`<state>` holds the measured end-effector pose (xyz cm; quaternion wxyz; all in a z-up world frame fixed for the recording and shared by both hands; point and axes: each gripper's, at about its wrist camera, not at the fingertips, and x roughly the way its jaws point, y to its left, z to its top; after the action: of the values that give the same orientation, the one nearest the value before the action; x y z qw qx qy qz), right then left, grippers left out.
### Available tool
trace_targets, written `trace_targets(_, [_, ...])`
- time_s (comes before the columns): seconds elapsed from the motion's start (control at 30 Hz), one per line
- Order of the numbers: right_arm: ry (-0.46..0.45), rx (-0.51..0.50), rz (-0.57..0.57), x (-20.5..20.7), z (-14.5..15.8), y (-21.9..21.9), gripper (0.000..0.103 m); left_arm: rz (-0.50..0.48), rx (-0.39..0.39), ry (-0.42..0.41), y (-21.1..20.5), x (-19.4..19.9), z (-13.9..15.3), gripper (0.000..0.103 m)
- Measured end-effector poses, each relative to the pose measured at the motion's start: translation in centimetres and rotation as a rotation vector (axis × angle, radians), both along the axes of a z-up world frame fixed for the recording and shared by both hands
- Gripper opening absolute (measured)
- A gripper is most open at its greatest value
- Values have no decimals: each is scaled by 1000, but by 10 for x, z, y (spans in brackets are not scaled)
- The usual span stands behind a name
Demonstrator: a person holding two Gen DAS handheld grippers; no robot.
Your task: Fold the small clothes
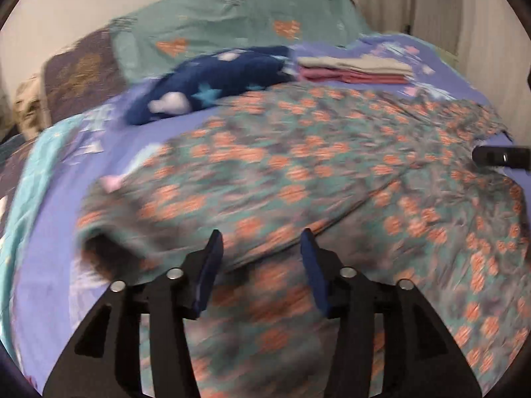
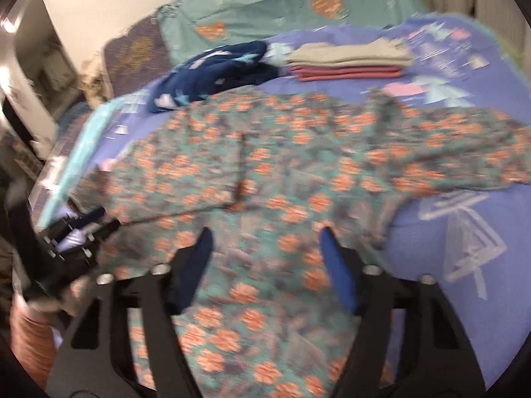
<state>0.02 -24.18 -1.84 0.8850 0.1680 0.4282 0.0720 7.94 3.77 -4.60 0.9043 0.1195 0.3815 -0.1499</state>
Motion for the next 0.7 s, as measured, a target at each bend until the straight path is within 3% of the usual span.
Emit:
trace_targets(0.13, [42, 79, 72, 37, -4, 12, 57, 135, 22, -46, 39, -11, 7, 63])
trace_targets(0.23, [87, 103, 95, 61, -13, 21, 60, 227, 85, -47, 63, -5, 1, 63])
trace_targets(0.37, [167, 133, 99, 96, -38, 33, 64, 302, 61, -18, 85, 11, -8, 63])
trace_targets(0.43, [128, 79, 106, 103, -37, 46, 39, 355, 60, -6, 93, 24, -13, 63])
trace_targets(0.47, [115, 62, 131, 104, -35, 50, 5, 383, 68, -2, 97, 30, -15, 63])
trace_targets(0.53, [98, 83, 150, 105, -27, 53, 5, 407, 73, 5, 100, 34, -17, 63])
trace_targets(0.63, [-41, 92, 107, 88, 10, 35, 5, 419, 92, -11, 101, 29, -15, 64])
trace_targets(0.7, [-101, 24, 40, 71, 28, 17, 5, 416, 110, -14, 102, 24, -15, 64])
